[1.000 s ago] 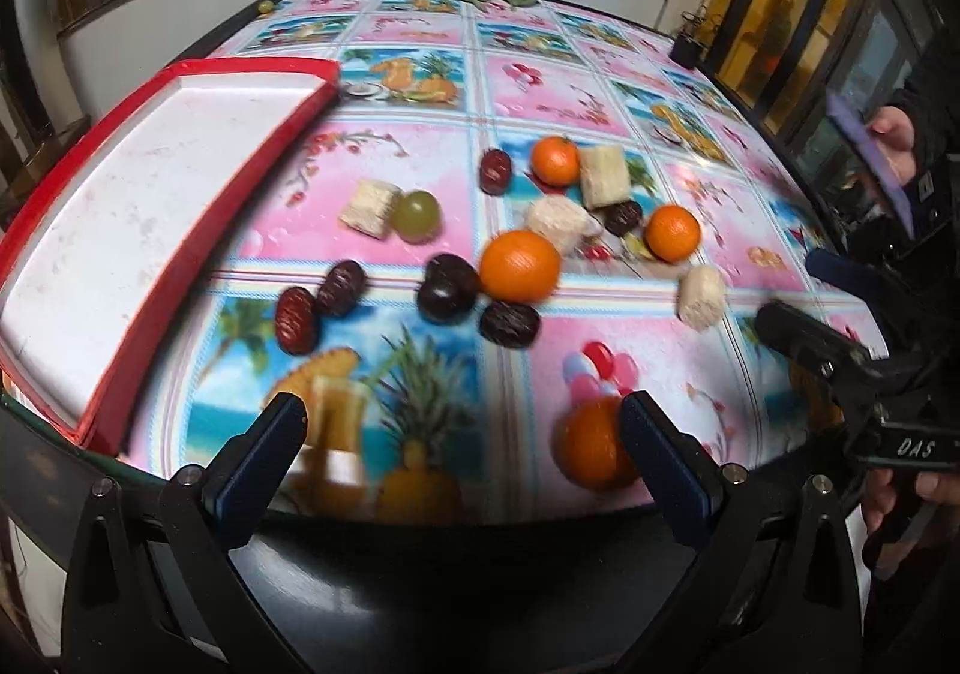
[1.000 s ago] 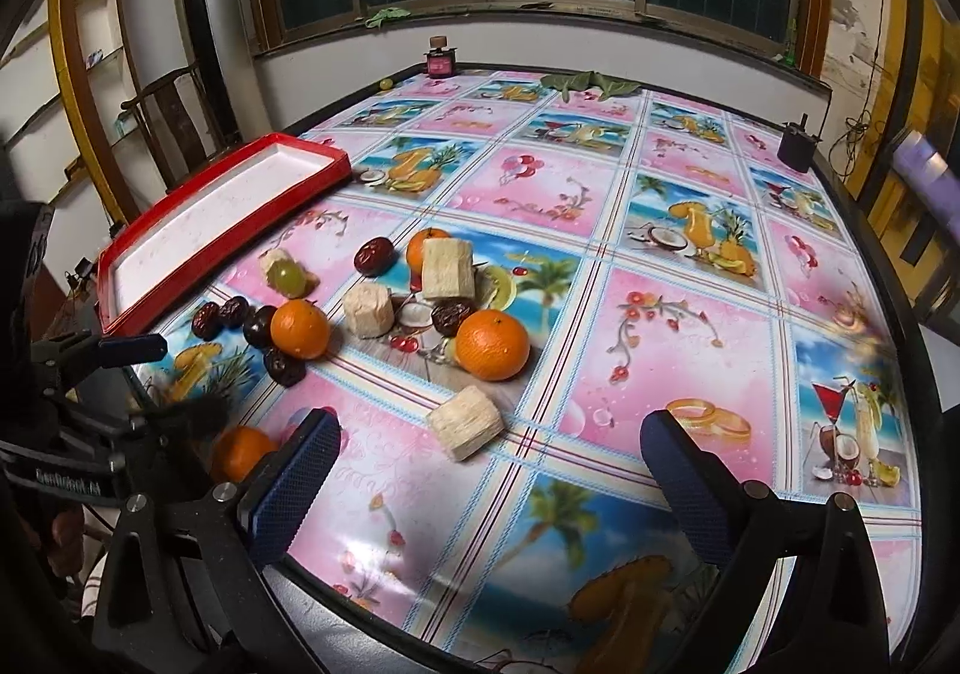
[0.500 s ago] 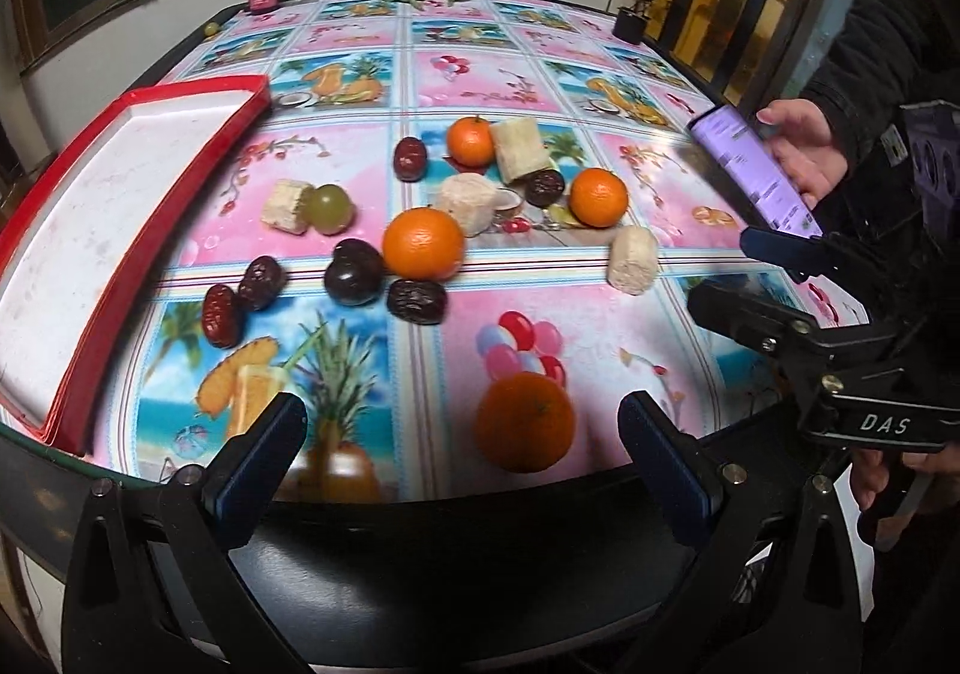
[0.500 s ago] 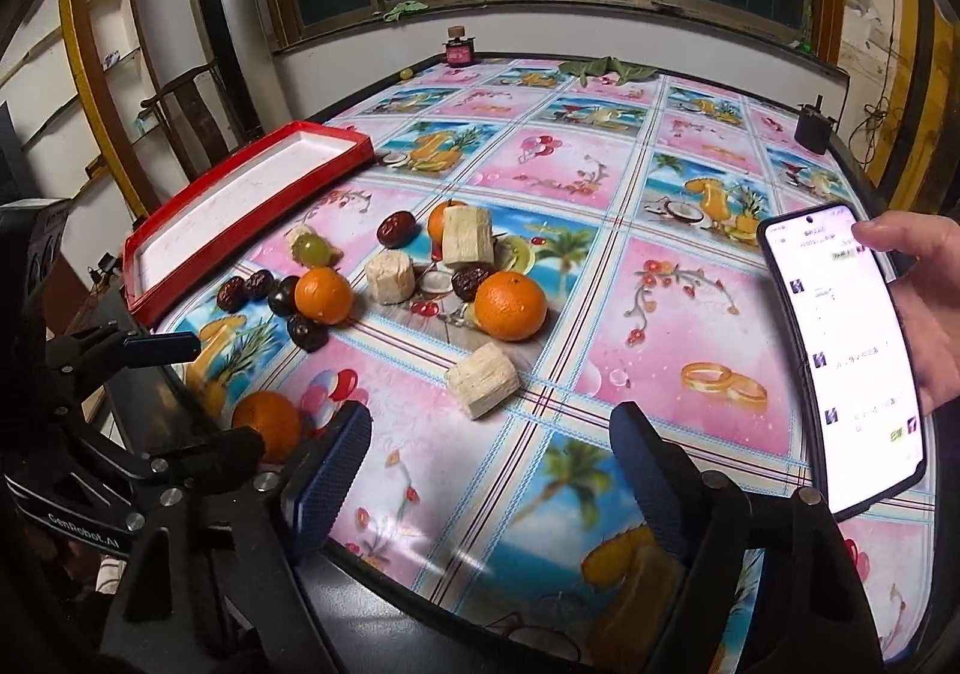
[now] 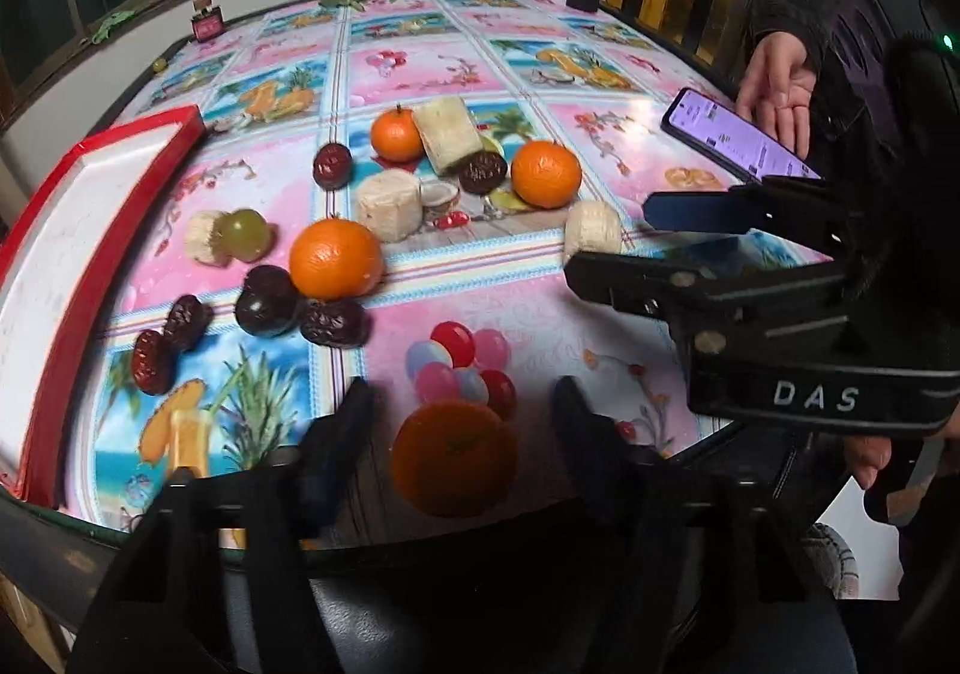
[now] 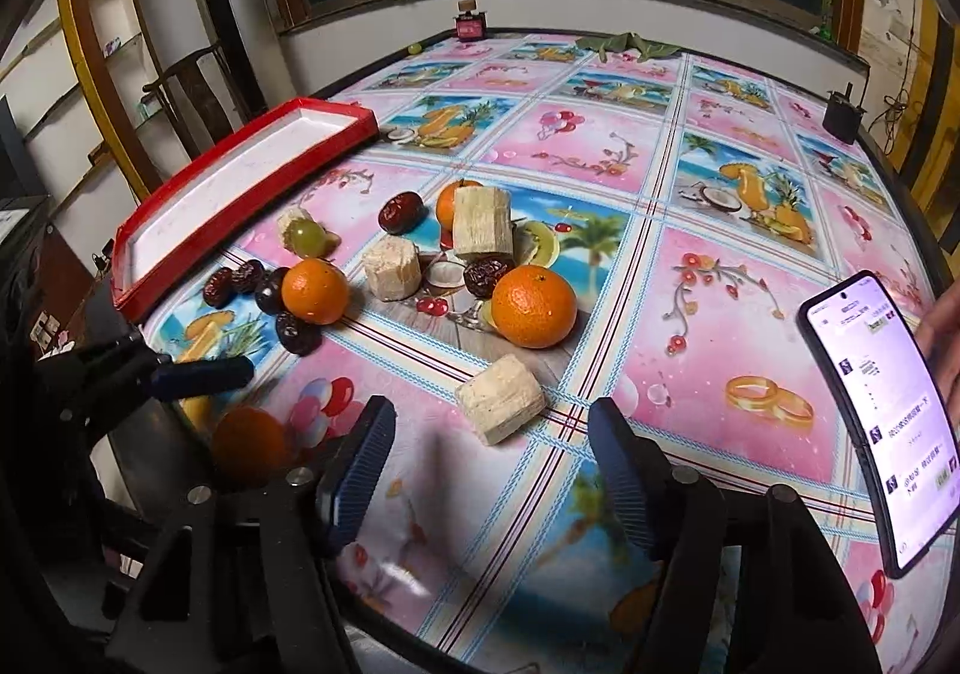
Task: Organize fruits
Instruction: 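Grasp an orange with the left tool while the right tool grasps a white cube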
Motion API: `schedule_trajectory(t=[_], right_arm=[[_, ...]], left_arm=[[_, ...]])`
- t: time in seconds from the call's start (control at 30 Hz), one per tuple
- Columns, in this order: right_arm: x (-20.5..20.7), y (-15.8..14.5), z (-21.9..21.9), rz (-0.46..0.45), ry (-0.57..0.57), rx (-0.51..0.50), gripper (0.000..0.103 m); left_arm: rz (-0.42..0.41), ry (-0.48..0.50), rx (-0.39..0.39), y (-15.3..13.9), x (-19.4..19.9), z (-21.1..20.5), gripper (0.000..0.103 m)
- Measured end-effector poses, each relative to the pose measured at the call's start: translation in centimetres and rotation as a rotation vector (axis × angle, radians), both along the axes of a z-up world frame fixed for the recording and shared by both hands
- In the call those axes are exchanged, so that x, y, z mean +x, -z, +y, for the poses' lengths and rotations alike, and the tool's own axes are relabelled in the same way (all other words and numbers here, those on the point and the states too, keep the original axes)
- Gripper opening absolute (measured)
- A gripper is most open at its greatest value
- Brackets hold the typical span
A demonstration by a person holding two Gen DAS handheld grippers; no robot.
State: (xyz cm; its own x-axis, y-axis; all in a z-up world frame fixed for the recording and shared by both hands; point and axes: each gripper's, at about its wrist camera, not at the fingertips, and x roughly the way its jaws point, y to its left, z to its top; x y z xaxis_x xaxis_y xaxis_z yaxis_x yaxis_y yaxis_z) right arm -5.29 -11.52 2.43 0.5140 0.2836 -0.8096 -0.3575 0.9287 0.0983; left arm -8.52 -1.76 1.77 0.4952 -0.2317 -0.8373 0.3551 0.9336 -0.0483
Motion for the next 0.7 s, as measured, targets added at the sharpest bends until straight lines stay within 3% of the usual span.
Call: schedule_trajectory(t=[0.17, 0.33, 0.7], right_arm=[[0.9, 1.0, 0.1, 0.026, -0.007, -0.001, 0.057], [1.2, 1.7, 0.5, 0.025, -0.013, -0.018, 0.036], [1.0, 1.4, 0.5, 0.014, -0.015, 0.007, 0.035]], left_arm=[[-0.010, -0.017, -0.006, 0.1, 0.4, 0.5, 0.035], [-0.013, -0.014, -0.001, 0.1, 0.6, 0.7, 0.035], [-0.013, -0.033, -0.017, -0.1, 0.8, 1.6, 0.034]])
